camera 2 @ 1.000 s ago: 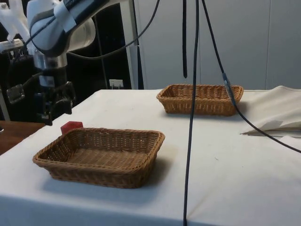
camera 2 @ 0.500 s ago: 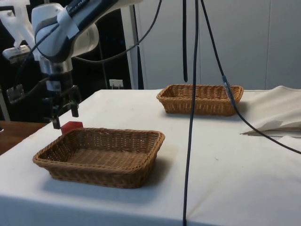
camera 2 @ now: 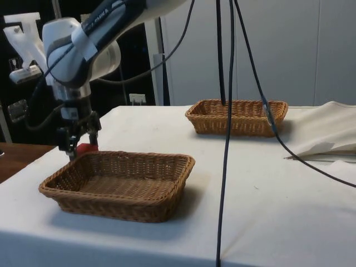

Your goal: Pick up the red cube and place it into the right basket.

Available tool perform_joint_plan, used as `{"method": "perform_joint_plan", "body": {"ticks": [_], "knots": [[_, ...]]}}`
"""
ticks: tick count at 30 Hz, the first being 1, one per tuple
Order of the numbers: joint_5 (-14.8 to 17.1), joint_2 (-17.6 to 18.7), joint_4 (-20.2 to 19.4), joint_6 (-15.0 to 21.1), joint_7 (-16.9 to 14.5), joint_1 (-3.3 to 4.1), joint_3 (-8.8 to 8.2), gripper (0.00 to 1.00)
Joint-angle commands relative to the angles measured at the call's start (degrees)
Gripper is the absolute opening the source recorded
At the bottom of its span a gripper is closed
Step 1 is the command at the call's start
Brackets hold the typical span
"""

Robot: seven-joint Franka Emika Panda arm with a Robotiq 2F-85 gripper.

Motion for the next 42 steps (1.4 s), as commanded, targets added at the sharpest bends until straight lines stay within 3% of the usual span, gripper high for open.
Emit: {"method": "perform_joint_plan", "body": {"ticks": [1, 5, 9, 11, 12, 13, 14, 18, 19, 20, 21, 26, 29, 42], "knots": [[0.34, 0.63, 0.63, 0.23, 0.00, -0.23, 0.34, 1.00], [0.52, 1.32, 1.09, 0.80, 0.23, -0.11, 0.40, 1.00], [-0.23, 1.38, 1.09, 1.43, 1.55, 0.86, -0.29, 0.97], [-0.69, 1.38, 1.03, 1.60, 2.12, 1.09, -0.40, 0.79], [-0.46, 1.38, 1.26, 0.92, 1.60, 0.69, 0.06, 0.68], [-0.92, 1.32, 0.97, 1.72, 2.35, 1.20, -0.40, 0.68], [-1.32, 1.32, 0.92, 1.83, 2.81, 1.38, -0.46, 0.45], [-1.89, 1.26, 0.80, 2.06, 3.32, 1.55, -0.52, 0.04], [-1.95, 1.26, 0.80, 2.06, 3.38, 1.60, -0.57, 0.00], [-1.72, 1.38, 1.26, 1.20, 2.98, 1.20, -0.23, 0.00], [-1.95, 1.20, 0.74, 2.12, 3.44, 1.72, -0.63, 0.00], [-1.89, 1.20, 0.57, 2.29, 3.55, 2.01, -0.97, 0.01], [-1.78, 1.32, 1.03, 1.43, 3.21, 1.72, -0.97, 0.01], [-1.49, -3.09, 0.63, -3.50, 1.49, 0.69, -4.41, 0.01]]}}
